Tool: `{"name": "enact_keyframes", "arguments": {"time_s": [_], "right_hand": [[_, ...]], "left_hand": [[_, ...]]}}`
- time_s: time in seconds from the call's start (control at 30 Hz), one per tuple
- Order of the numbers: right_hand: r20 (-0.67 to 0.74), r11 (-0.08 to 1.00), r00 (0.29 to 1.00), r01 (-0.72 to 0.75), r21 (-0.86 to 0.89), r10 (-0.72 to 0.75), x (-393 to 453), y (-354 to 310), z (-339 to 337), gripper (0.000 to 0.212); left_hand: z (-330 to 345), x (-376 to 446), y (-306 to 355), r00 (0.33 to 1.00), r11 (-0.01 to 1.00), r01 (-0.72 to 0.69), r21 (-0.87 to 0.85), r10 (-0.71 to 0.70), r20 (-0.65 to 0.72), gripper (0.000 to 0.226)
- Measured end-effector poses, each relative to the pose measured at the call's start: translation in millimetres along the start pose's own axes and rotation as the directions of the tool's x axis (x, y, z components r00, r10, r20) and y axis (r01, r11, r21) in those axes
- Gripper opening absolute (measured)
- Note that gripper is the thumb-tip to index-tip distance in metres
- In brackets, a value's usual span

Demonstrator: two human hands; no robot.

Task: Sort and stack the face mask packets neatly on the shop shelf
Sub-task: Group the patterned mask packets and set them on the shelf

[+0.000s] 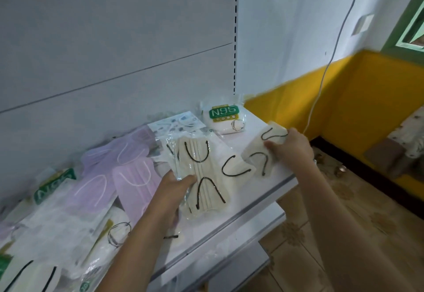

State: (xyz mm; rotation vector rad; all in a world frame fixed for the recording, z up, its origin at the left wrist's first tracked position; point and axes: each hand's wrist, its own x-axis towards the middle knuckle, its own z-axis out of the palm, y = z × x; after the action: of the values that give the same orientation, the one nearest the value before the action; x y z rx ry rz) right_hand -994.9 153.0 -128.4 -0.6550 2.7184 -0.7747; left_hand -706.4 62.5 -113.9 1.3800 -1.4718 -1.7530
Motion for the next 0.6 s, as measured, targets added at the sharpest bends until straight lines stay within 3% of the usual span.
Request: {"name": "enact_keyframes", "arguments": {"time_s": [0.07, 0.13, 0.27, 0.4, 0.5, 0.6], "right_hand": [[-0.102, 0.983, 0.995, 0.014, 0.185, 0.005, 2, 1, -8, 0.042], [-0.176, 0.905, 0.984, 0.064, 0.421, 0.012, 1, -3, -18, 0.046], [-0.337, 0.635, 0.939, 0.298, 0.713, -0.062, -7, -21, -49, 0.044], [-0.463, 0.345, 0.886, 0.443, 0.828, -0.028, -19, -49, -88, 0.044], [-0.445, 0.394, 0.893, 0.435, 0.81, -0.069, -33, -73, -85, 0.045], [-0.395, 0.577, 0.849, 0.528, 0.623, -0.35, -59, -94, -40, 0.05]], "left_hand": [[0, 0, 1, 1.0, 1.0, 0.005, 0.009, -0.005, 0.008, 0.016], [0, -1, 2, 1.0, 1.0, 0.004, -0.008, -0.004, 0.004, 0.019], [0, 1, 4, 1.0, 0.993, -0.013, -0.12, 0.014, 0.008, 0.026], [1, -1, 8, 0.999, 0.982, -0.027, -0.188, 0.02, -0.039, 0.016], [3, -5, 15, 1.0, 0.987, 0.009, -0.163, -0.011, -0.009, 0.015], [5, -12, 24, 0.977, 0.972, 0.099, -0.214, -0.055, 0.205, 0.056]]}}
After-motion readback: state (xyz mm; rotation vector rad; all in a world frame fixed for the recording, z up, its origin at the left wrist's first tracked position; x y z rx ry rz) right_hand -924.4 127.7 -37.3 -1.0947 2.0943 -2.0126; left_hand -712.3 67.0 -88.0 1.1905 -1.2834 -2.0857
